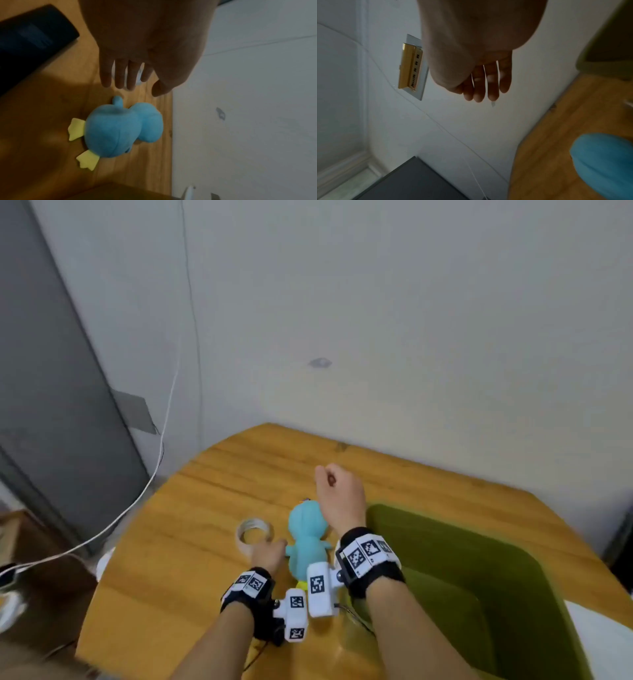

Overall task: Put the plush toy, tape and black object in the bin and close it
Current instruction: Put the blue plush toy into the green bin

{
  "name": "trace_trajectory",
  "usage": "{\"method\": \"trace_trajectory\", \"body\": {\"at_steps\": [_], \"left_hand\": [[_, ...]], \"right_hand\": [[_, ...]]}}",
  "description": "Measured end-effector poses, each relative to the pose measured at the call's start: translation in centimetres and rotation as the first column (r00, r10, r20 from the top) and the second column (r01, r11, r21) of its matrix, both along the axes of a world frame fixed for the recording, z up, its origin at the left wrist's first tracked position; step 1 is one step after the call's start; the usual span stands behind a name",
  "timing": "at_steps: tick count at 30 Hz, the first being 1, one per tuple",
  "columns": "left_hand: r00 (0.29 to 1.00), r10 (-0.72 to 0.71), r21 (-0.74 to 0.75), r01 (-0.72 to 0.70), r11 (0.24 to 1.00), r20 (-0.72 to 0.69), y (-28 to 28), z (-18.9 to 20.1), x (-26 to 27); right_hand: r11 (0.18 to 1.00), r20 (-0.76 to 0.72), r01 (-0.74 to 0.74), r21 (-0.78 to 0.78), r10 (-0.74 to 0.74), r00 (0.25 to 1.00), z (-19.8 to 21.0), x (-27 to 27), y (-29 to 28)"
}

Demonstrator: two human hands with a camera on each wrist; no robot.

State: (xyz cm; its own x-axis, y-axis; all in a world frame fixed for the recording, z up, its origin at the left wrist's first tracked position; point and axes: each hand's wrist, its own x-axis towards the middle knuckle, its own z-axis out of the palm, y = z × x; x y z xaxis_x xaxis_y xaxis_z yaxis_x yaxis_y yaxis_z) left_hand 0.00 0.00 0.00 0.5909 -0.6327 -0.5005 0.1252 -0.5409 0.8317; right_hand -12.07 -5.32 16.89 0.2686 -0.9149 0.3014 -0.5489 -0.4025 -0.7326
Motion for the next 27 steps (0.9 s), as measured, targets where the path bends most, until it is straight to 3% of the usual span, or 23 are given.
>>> {"method": "trace_trajectory", "body": {"at_steps": [5, 12, 16, 19, 21, 23, 27], "left_hand": [[0.986, -0.144, 0.068, 0.149, 0.986, -0.081, -2.9, -1.9, 0.2], [0.946, -0.253, 0.091, 0.275, 0.957, -0.2, -6.3, -5.4, -0.2], [0.924, -0.203, -0.001, 0.214, 0.977, -0.325, -7.1, -5.0, 1.1], [0.804, -0.147, -0.095, 0.113, 0.989, -0.576, -6.5, -2.3, 2.8], [0.727, -0.187, -0.175, 0.093, 0.98, -0.66, -5.9, 0.3, 4.2], [0.712, -0.276, -0.295, 0.1, 0.95, -0.646, -5.2, 3.1, 5.2], [0.765, -0.496, -0.491, 0.272, 0.827, -0.41, -4.5, 9.2, 5.8]], "right_hand": [[0.991, 0.002, 0.106, 0.085, -0.107, 0.994, -2.9, 1.8, -1.1], [0.953, -0.134, 0.248, 0.171, -0.227, 0.965, -5.3, 2.5, -2.4], [0.931, -0.146, 0.305, 0.199, -0.28, 0.949, -5.8, 2.5, -2.6], [0.922, -0.132, 0.291, 0.253, -0.266, 0.955, -5.8, 2.7, -3.1], [0.9, -0.057, 0.265, 0.345, -0.261, 0.964, -5.5, 2.9, -3.3], [0.862, 0.087, 0.203, 0.464, -0.272, 0.958, -5.2, 3.2, -3.3], [0.76, 0.436, -0.067, 0.646, -0.295, 0.85, -3.5, 2.9, -2.9]]}}
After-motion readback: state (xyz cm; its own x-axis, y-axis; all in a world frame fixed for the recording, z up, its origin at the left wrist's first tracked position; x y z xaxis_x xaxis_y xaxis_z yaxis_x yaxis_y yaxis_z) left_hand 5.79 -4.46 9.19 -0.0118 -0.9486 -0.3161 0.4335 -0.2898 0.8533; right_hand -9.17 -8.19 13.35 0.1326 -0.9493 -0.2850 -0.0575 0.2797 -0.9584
